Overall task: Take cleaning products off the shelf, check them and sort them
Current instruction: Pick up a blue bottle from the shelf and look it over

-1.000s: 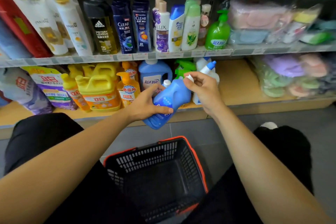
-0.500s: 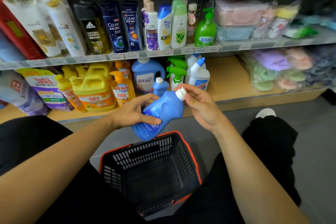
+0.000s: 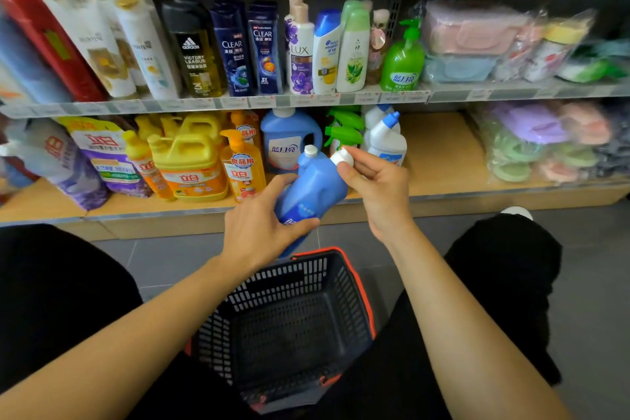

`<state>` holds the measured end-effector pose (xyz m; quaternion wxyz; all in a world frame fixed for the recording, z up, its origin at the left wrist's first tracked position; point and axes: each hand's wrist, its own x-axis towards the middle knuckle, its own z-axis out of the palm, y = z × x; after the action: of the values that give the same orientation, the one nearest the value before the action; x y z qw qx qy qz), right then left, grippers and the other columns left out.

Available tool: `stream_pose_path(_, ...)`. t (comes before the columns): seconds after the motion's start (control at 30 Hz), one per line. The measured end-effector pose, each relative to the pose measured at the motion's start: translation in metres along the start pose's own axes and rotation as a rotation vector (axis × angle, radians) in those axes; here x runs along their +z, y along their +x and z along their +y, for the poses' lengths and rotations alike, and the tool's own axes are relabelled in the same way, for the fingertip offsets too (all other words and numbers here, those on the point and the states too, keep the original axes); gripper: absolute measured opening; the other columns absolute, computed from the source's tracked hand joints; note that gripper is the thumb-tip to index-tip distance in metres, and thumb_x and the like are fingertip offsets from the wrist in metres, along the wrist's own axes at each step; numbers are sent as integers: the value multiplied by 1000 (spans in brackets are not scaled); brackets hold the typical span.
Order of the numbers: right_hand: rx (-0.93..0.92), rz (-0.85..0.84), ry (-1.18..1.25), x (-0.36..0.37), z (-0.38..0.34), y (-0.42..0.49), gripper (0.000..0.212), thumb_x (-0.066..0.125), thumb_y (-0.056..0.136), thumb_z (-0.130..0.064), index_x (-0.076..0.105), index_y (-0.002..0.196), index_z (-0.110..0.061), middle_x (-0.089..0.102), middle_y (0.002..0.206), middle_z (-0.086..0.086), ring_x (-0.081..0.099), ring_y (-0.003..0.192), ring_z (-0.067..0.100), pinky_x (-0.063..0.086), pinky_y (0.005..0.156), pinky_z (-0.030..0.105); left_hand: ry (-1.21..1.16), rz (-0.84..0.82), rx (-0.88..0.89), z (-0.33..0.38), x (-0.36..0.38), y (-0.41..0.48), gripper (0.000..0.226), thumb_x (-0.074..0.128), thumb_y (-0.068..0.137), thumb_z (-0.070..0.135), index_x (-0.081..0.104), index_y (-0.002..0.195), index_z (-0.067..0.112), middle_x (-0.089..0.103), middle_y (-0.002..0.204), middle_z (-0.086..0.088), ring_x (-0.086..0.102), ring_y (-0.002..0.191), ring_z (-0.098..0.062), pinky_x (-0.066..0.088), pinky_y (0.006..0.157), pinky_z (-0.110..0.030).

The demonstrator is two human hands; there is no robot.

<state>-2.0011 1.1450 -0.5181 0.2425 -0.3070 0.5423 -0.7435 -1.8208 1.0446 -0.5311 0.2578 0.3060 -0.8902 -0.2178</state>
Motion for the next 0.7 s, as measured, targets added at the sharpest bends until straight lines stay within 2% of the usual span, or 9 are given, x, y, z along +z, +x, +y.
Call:
stream_pose_path(0.07,-28,23,-81,1,-1,0,28,82,71,-31,77,97,-41,77,99,-13,72,99,5,55,80,18,163,114,106,0,-1,-1,69,76,73,67,52,131,39,72,103,8,70,88,-22,44,56,-29)
stream_pose_path(0.13,-56,18,-138,1,-4,0,28,83,70,-35,77,95,-45,77,96,-14,73,94,5,55,76,17,216,156,170,-1,-4,0,69,79,75,61,55,133,33,71,105,5,69,88,-22,42,53,-28)
stream_pose_path(0.23,-83,-14,-145,2,-9,-1,24,81,72,-36,77,92,-47,78,91,-13,72,85,3,55,73,18,196,166,189,1,-7,-1,70,80,74,61,58,131,30,72,102,3,69,84,-23,39,54,-26)
stream_pose_path(0.3,-60,-44,-82,1,-14,-3,21,80,71,-35,78,91,-42,77,90,-12,69,83,2,53,72,18,116,119,160,3,-9,-1,73,78,70,67,57,130,33,73,101,4,70,83,-23,48,57,-31)
stream_pose_path(0.4,16,-105,66,-2,-17,-1,18,80,73,-27,80,89,-33,77,94,-8,70,91,7,53,81,22,-195,-77,28,4,-13,-1,76,76,64,69,57,129,35,73,103,7,69,92,-18,57,74,-41)
stream_pose_path(0.47,64,-187,142,-1,-17,-2,14,80,78,-21,80,91,-26,77,100,-1,70,98,13,54,85,26,-586,-237,-76,3,-14,-5,72,86,65,50,60,127,27,75,105,0,72,97,-19,59,82,-41)
stream_pose_path(0.53,111,-252,186,3,-18,-3,18,85,76,-19,80,93,-23,77,101,3,71,98,14,55,85,26,-855,-344,-154,3,-12,-11,65,89,66,31,62,124,18,76,105,-7,73,95,-20,58,81,-35)
stream_pose_path(0.63,151,-318,243,5,-19,-3,29,84,66,-32,81,93,-22,77,99,2,71,96,13,55,85,26,-1010,-447,-220,0,-11,-14,66,86,65,25,61,122,5,74,108,-12,70,96,-23,58,83,-35)
stream_pose_path(0.7,164,-344,272,3,-20,-3,29,82,67,-31,81,94,-22,77,101,2,71,98,13,55,86,26,-1070,-467,-256,-3,-9,-15,67,85,65,25,61,123,5,72,111,-12,68,98,-22,57,85,-35)
